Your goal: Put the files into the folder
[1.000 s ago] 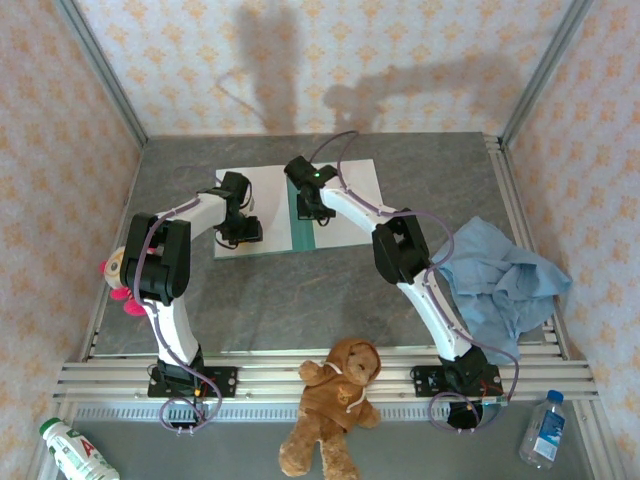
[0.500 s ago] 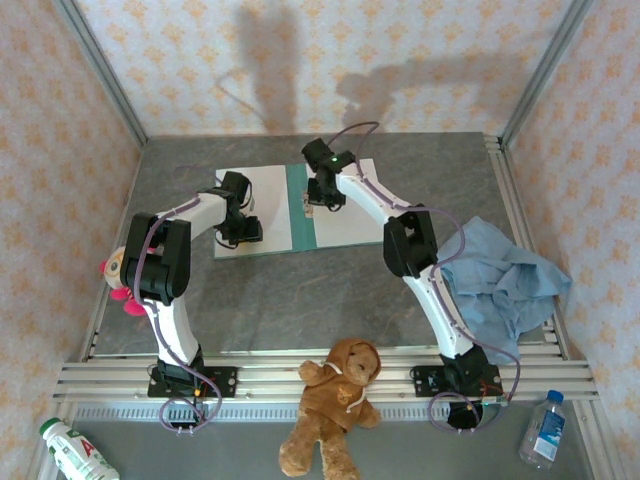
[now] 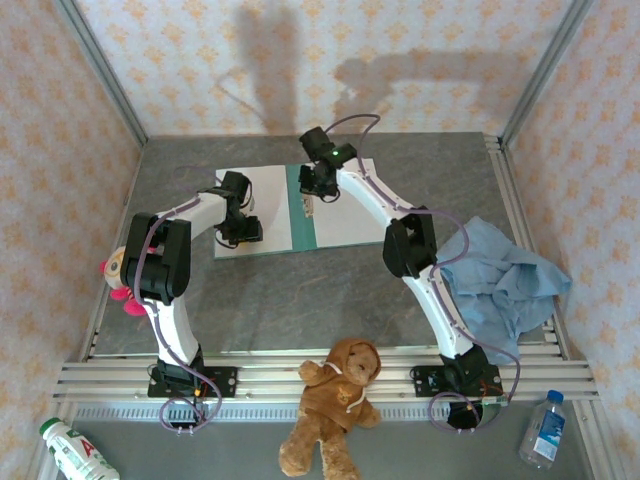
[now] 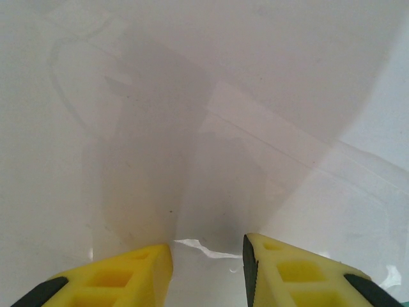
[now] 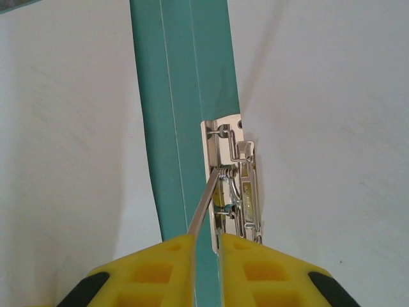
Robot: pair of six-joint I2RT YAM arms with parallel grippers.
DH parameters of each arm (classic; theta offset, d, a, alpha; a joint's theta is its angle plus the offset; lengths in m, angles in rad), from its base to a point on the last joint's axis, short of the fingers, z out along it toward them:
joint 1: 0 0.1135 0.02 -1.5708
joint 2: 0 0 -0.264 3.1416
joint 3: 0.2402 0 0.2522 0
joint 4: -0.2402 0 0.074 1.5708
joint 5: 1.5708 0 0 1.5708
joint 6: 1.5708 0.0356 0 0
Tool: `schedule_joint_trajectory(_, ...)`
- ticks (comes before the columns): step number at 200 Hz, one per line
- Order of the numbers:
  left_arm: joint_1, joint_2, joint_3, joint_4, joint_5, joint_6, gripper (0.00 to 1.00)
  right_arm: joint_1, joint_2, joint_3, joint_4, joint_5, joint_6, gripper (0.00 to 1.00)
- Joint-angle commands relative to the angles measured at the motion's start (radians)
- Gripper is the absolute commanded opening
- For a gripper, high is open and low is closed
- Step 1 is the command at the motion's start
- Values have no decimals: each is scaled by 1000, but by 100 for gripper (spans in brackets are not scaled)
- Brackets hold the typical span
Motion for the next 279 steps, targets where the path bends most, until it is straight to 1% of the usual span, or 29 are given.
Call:
schedule_joint_trajectory(1, -2, 50, -6, -57, -26, 19, 37, 27, -24, 22, -49, 52, 24, 20)
schedule_joint_trajectory(57, -1, 49, -15, -53, -22, 19, 37, 55, -6, 42, -68, 126, 35, 22)
schedule_joint_trajectory(168, -1, 48, -11, -57, -23, 21, 37, 62, 17, 54, -76, 130, 36, 22)
schedule_joint_trajectory(279, -2, 51, -6, -62, -21, 23, 37, 69, 29, 68, -79, 135, 24, 20)
